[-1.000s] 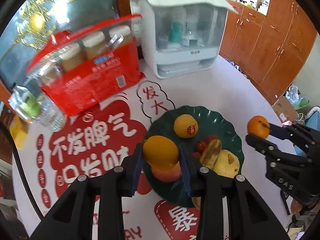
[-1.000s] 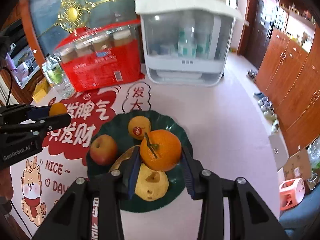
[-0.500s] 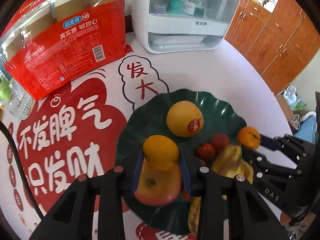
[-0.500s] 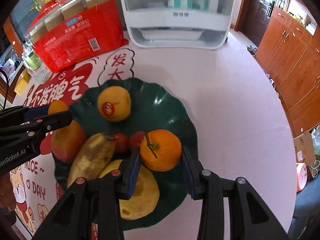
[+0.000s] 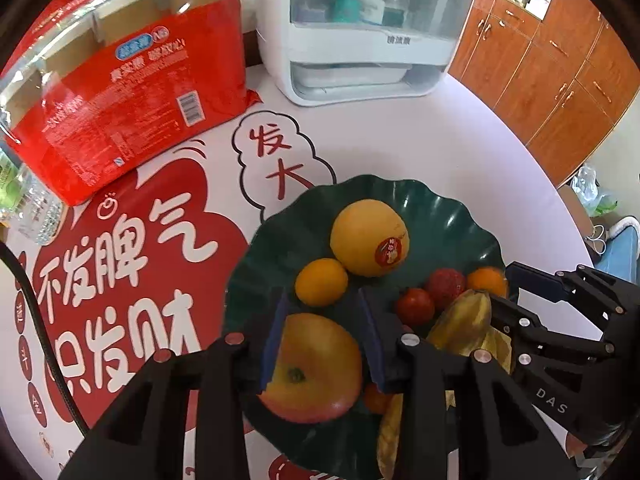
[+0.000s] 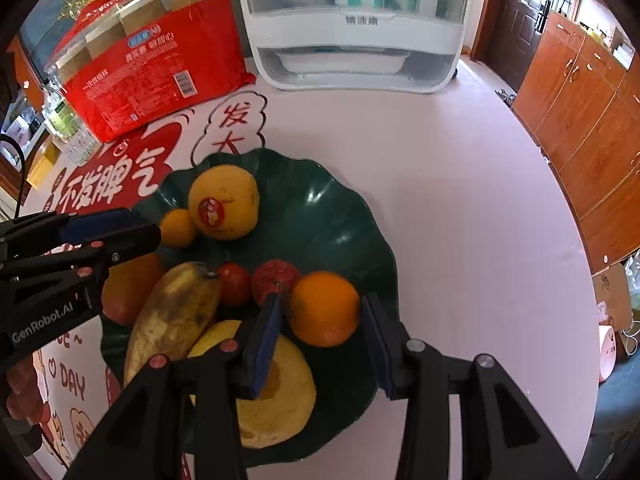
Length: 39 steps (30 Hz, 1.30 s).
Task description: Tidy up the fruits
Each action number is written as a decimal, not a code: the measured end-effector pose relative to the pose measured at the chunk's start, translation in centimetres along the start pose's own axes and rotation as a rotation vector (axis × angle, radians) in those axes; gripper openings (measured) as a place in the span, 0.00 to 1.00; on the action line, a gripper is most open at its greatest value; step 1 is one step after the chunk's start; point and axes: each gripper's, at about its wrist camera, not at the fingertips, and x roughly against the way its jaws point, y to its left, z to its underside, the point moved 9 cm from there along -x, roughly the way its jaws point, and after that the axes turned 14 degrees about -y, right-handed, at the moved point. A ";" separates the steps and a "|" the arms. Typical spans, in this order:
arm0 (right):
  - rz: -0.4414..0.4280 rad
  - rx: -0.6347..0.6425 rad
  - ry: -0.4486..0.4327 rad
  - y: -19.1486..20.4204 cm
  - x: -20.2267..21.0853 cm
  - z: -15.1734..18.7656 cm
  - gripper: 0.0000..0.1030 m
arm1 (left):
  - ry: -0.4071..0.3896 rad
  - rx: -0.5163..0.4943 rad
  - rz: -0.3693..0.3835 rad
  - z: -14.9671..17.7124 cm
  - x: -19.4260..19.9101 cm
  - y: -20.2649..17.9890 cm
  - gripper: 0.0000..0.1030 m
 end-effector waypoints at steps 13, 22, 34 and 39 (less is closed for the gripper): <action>-0.034 -0.021 -0.073 2.6 4.6 -0.8 0.41 | -0.065 -0.004 -0.066 0.2 6.4 1.6 0.57; -0.071 -0.017 -0.100 4.9 8.7 1.0 0.41 | -0.106 0.014 -0.117 2.0 12.6 2.0 0.68; -0.121 0.009 -0.131 9.1 15.0 4.7 0.41 | -0.112 0.100 -0.172 7.9 20.0 3.0 0.77; -0.130 0.024 -0.142 10.7 17.3 6.0 0.42 | -0.122 0.140 -0.210 10.9 23.6 3.9 0.86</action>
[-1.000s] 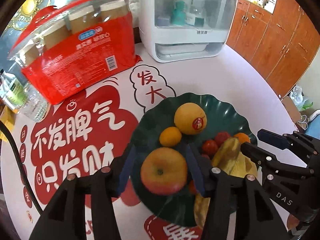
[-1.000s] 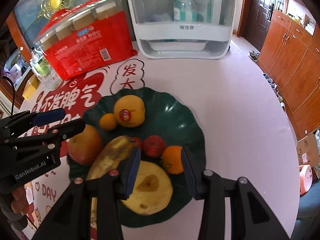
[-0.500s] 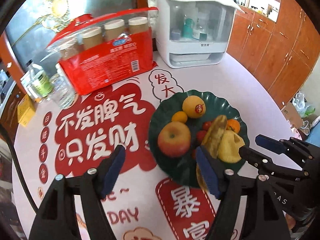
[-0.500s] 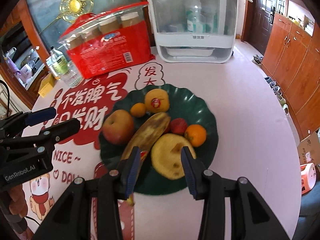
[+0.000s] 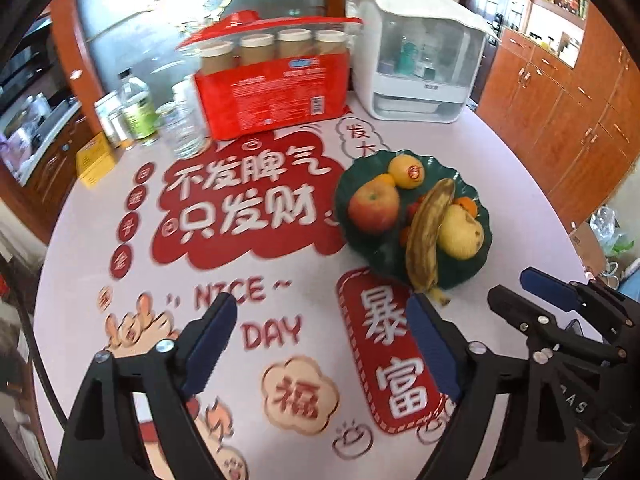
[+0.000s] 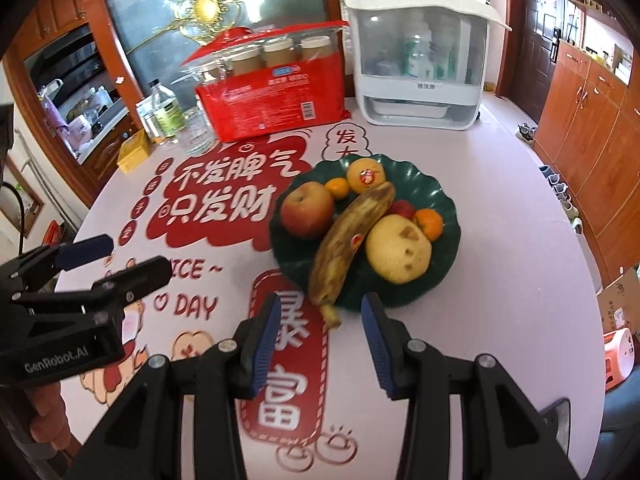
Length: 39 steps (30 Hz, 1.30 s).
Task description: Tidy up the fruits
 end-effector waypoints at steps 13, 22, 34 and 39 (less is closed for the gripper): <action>0.000 0.050 -0.005 3.9 5.1 2.6 0.56 | 0.024 0.091 -0.141 5.6 7.2 4.6 0.91; 0.008 0.035 0.014 5.1 7.8 4.4 0.62 | 0.027 0.118 -0.204 7.3 10.4 5.2 0.95; 0.053 0.032 -0.023 4.8 9.7 4.3 0.63 | 0.047 0.120 -0.234 8.3 11.5 4.7 0.95; 0.060 0.032 -0.030 4.9 10.1 4.4 0.63 | 0.065 0.129 -0.239 9.1 11.8 4.7 0.95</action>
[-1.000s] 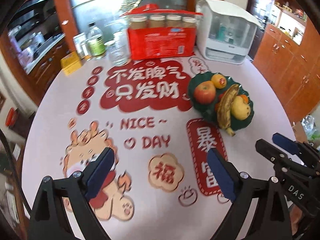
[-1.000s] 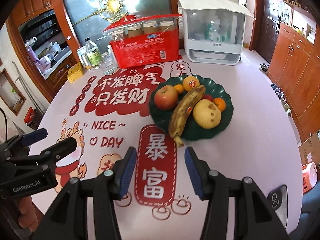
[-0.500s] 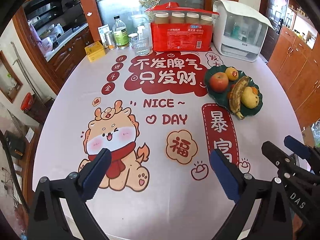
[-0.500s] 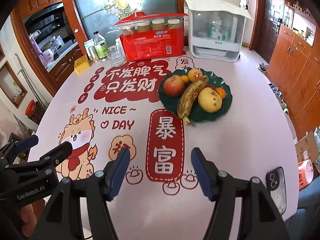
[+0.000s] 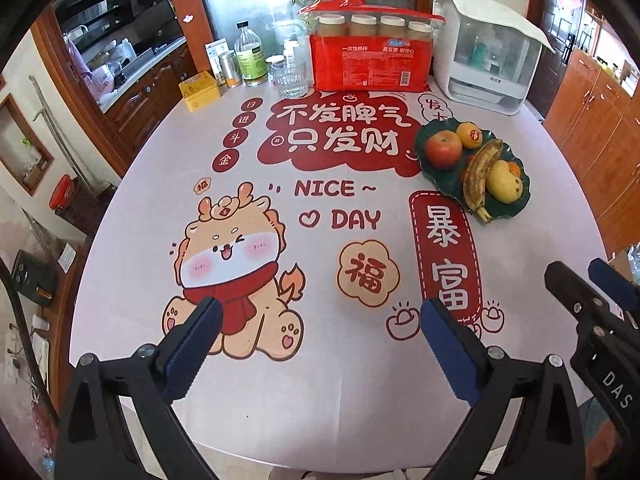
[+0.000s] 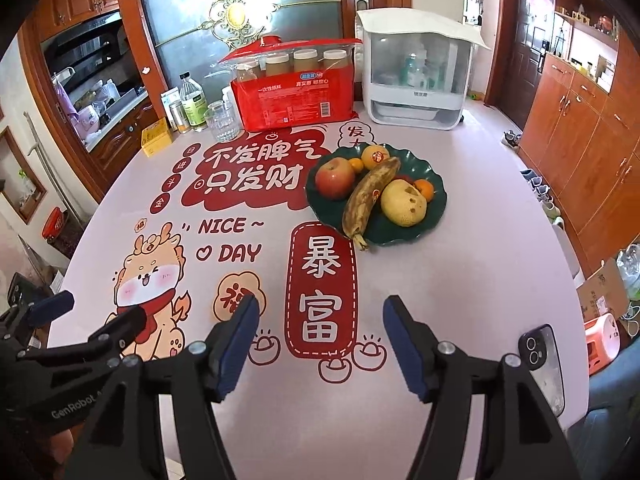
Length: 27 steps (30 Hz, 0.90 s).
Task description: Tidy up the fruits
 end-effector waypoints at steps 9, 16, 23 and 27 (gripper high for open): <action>0.005 0.010 -0.005 0.3 0.5 0.0 0.63 | 0.001 0.006 -0.006 0.3 0.3 0.2 0.95; -0.001 0.025 -0.006 0.8 0.8 0.1 0.63 | -0.007 0.002 -0.001 0.2 0.4 0.0 0.95; -0.002 0.028 -0.004 1.0 0.8 0.2 0.63 | -0.011 -0.006 0.006 0.2 0.6 0.1 0.95; -0.004 0.030 -0.001 1.4 0.8 0.5 0.63 | -0.012 -0.009 0.008 0.2 0.6 0.1 0.95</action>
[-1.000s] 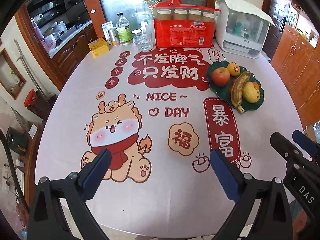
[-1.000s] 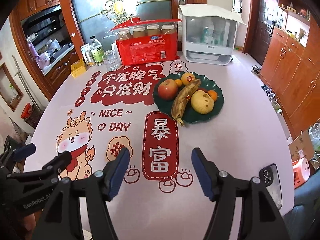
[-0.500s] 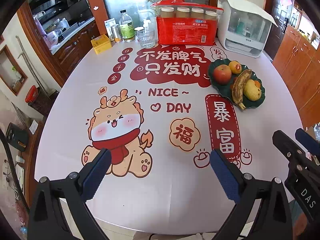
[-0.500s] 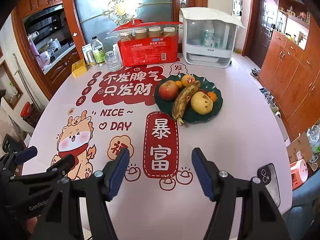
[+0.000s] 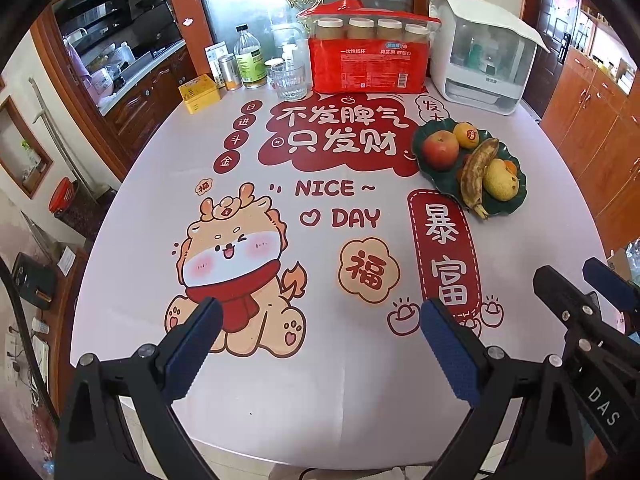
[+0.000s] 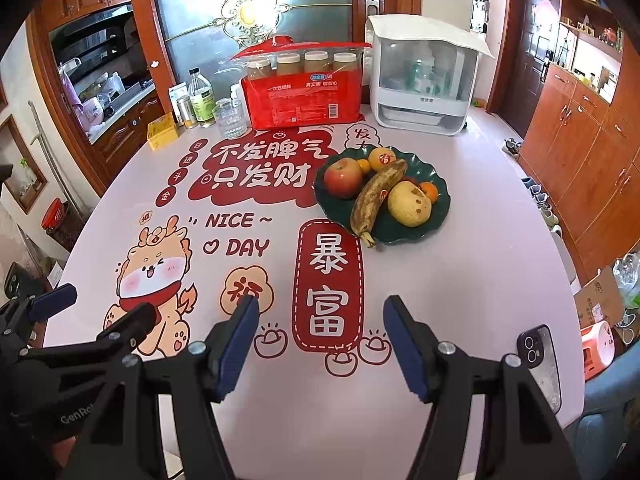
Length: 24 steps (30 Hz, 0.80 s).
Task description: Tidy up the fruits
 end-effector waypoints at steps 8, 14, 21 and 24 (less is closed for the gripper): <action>0.000 0.002 0.001 0.2 -0.1 0.1 0.63 | 0.000 0.004 0.001 0.1 0.1 0.2 0.95; -0.002 0.007 0.001 0.7 0.0 0.5 0.63 | 0.000 0.004 0.007 0.3 0.1 0.8 0.95; -0.003 0.007 0.002 0.6 0.0 0.5 0.63 | 0.001 0.007 0.007 0.3 0.1 0.7 0.95; -0.001 0.004 0.000 0.6 0.0 0.5 0.63 | -0.001 0.006 0.015 0.4 0.2 0.8 0.95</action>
